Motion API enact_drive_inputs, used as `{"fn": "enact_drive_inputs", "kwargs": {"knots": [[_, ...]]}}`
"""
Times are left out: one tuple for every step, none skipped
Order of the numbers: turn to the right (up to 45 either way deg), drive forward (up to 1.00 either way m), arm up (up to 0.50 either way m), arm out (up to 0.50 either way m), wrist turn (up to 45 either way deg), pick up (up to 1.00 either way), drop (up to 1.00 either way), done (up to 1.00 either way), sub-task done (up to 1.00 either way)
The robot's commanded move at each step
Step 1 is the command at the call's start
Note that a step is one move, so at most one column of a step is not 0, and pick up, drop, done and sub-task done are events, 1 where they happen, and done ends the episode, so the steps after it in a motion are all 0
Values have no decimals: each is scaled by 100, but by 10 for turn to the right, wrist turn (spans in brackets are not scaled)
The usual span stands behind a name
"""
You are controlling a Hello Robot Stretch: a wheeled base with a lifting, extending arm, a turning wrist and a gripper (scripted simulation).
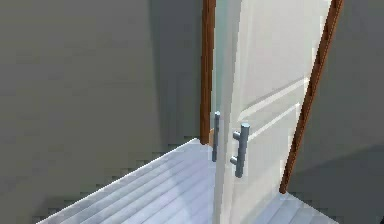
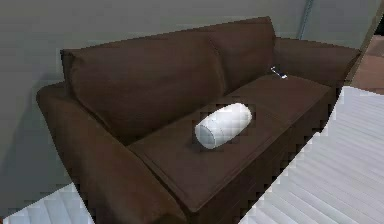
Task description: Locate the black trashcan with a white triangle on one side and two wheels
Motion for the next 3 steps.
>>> {"fn": "enact_drive_inputs", "kwargs": {"knots": [[0, 5, 0, 0, 0, 0, 0, 0, 0], [-150, 0, 0, 0, 0, 0, 0, 0, 0], [0, 65, 0, 0, 0, 0, 0, 0, 0]]}}
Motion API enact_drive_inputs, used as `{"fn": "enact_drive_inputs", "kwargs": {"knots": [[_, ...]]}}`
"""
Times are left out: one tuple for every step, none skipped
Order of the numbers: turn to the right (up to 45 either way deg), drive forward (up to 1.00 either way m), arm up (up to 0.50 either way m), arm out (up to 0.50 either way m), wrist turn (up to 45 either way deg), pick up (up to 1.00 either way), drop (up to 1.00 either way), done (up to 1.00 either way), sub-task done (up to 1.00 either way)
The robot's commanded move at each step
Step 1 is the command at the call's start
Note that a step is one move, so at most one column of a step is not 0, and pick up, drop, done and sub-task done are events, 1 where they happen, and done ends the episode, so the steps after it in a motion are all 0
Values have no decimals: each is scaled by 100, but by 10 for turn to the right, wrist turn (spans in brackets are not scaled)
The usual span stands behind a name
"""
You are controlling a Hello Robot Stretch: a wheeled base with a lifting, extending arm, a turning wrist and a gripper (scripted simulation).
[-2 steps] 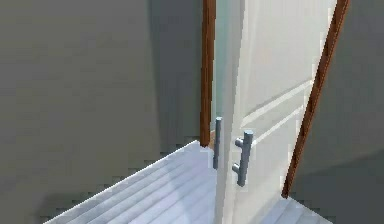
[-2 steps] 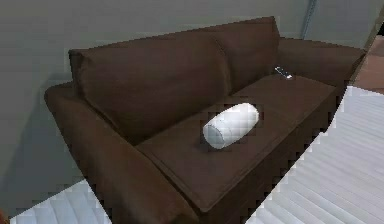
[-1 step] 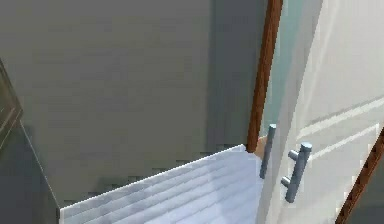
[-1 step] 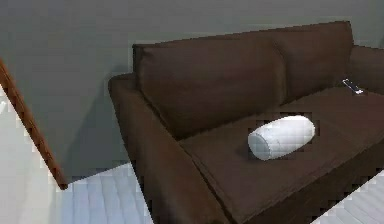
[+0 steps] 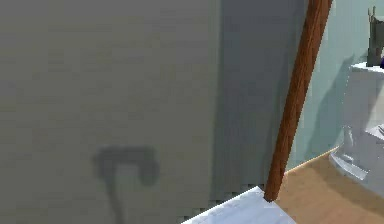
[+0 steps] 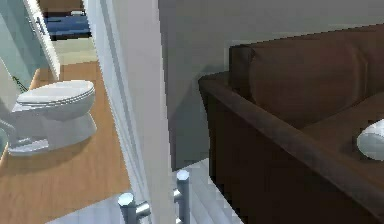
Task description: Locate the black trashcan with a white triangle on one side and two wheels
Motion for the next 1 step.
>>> {"fn": "enact_drive_inputs", "kwargs": {"knots": [[-210, 0, 0, 0, 0, 0, 0, 0, 0]]}}
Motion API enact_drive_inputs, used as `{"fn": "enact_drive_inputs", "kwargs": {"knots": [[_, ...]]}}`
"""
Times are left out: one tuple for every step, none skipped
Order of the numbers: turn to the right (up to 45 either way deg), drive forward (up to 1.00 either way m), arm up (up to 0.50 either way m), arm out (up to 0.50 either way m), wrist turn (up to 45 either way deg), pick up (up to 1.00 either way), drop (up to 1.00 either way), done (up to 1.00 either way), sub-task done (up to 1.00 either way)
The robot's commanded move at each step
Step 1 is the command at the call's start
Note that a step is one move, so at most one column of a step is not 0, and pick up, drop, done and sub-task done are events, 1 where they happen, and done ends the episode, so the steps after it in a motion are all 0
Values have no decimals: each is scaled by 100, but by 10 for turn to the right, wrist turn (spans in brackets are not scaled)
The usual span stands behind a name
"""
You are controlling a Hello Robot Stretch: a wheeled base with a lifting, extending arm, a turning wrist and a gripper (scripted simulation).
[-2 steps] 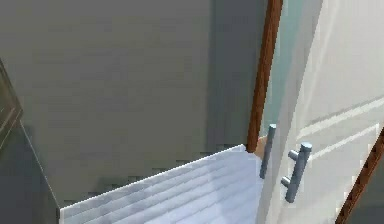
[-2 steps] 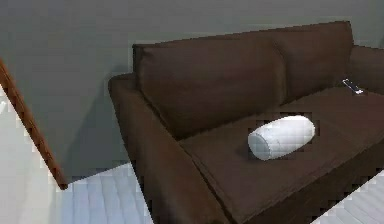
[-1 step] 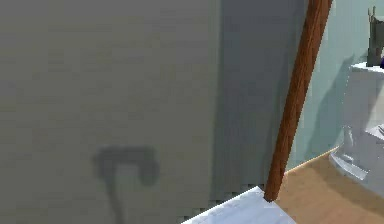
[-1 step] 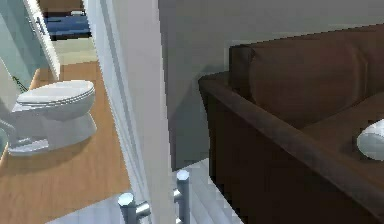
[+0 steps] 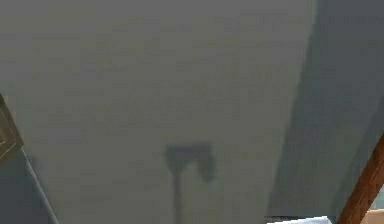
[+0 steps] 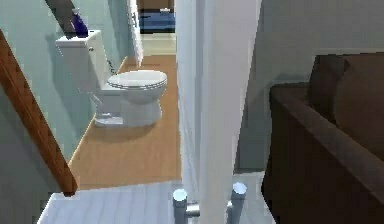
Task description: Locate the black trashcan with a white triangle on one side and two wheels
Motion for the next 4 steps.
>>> {"fn": "enact_drive_inputs", "kwargs": {"knots": [[0, 15, 0, 0, 0, 0, 0, 0, 0], [450, 0, 0, 0, 0, 0, 0, 0, 0], [330, 0, 0, 0, 0, 0, 0, 0, 0], [0, 100, 0, 0, 0, 0, 0, 0, 0]]}}
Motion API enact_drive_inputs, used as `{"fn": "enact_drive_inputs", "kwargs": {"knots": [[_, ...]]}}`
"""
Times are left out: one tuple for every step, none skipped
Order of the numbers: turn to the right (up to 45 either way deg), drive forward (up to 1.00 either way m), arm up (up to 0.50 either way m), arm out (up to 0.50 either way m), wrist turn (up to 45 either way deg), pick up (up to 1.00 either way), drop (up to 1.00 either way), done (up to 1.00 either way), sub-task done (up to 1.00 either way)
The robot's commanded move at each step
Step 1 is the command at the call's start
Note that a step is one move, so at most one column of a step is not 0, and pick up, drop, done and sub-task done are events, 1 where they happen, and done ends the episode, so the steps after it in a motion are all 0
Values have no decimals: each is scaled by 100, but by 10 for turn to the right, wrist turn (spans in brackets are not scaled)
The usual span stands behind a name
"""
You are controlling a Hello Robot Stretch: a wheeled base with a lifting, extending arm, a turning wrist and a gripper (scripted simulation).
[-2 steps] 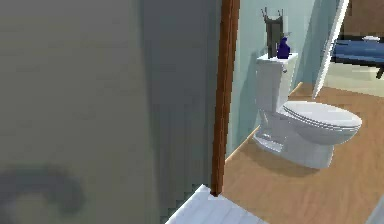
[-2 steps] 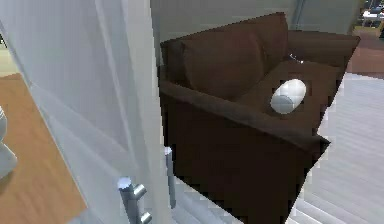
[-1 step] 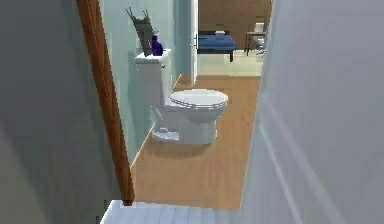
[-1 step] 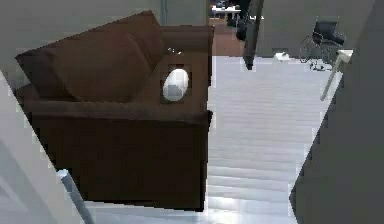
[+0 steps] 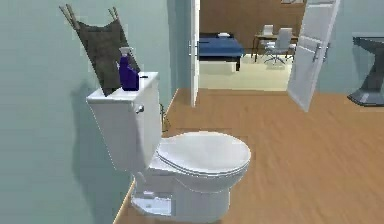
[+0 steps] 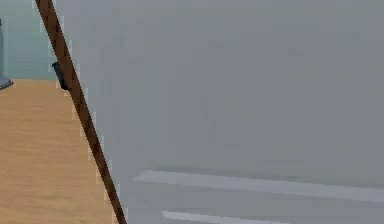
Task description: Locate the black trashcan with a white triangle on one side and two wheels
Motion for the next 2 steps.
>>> {"fn": "enact_drive_inputs", "kwargs": {"knots": [[30, 0, 0, 0, 0, 0, 0, 0, 0], [0, 35, 0, 0, 0, 0, 0, 0, 0]]}}
